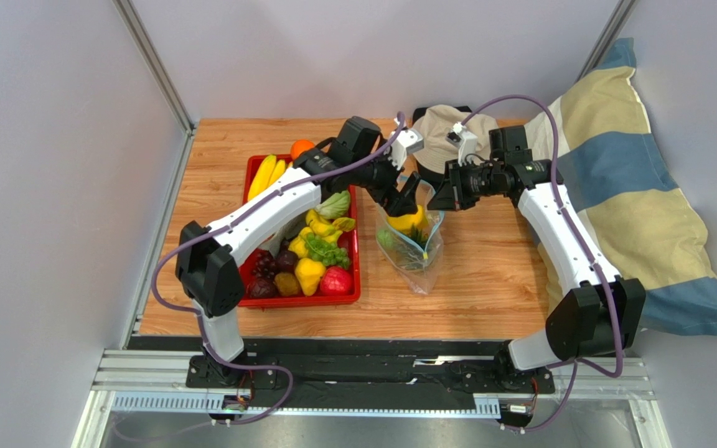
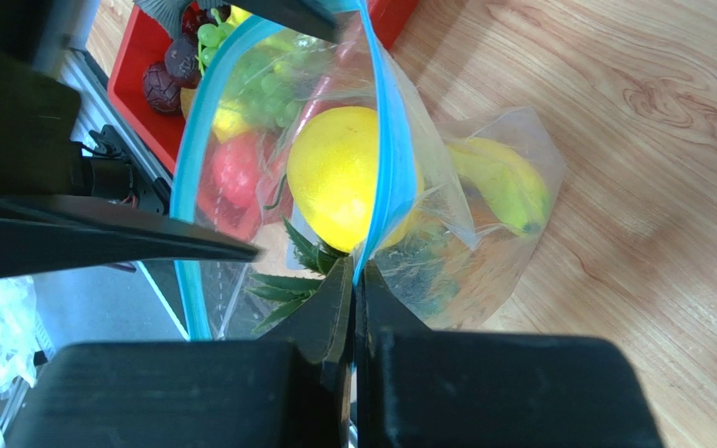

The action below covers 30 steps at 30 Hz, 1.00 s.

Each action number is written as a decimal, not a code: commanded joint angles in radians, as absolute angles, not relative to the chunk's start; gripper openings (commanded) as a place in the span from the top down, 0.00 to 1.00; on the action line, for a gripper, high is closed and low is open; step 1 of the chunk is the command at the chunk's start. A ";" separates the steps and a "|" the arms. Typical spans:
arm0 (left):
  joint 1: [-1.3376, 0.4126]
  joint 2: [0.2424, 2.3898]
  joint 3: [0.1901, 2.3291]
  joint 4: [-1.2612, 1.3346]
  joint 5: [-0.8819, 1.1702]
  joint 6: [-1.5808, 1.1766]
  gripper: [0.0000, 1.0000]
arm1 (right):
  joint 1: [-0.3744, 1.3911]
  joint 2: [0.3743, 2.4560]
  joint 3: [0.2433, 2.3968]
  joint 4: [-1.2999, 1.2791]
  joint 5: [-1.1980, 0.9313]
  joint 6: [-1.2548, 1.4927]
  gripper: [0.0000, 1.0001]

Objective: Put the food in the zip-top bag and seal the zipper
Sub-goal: Place the fake fruit in the zipper food storage bag, then pick up the fake fruit from the bin.

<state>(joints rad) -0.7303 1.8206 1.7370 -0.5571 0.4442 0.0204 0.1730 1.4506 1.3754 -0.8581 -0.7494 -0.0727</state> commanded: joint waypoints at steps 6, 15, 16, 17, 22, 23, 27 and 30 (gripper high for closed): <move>-0.516 1.536 1.714 -0.581 0.534 -0.049 0.06 | 0.150 1.419 1.405 -0.850 -0.756 -0.136 1.00; -0.345 1.534 1.584 -0.678 0.423 0.175 0.10 | 0.150 1.411 1.370 -0.864 -0.759 -0.156 0.98; -0.335 1.558 1.612 -0.684 0.399 0.187 0.11 | 0.150 1.410 1.368 -0.864 -0.761 -0.155 0.98; -0.333 1.622 1.647 -0.696 0.388 0.222 0.11 | 0.150 1.413 1.368 -0.864 -0.764 -0.155 0.98; -0.334 1.859 1.964 -0.776 0.290 0.310 0.15 | 0.149 1.420 1.371 -0.868 -0.762 -0.153 0.98; -0.334 1.952 2.026 -0.797 0.270 0.325 0.15 | 0.150 1.422 1.374 -0.870 -0.761 -0.153 0.98; -0.342 2.190 2.387 -0.955 0.163 0.414 0.14 | 0.150 1.425 1.378 -0.871 -0.750 -0.152 0.98; -0.344 2.281 2.454 -0.944 0.135 0.428 0.11 | 0.149 1.424 1.376 -0.870 -0.746 -0.147 0.98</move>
<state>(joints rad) -0.3397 2.2036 2.3425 -0.8539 0.2211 0.3401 0.1535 1.4475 1.3708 -0.8799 -0.7490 -0.1287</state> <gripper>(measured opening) 0.872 0.019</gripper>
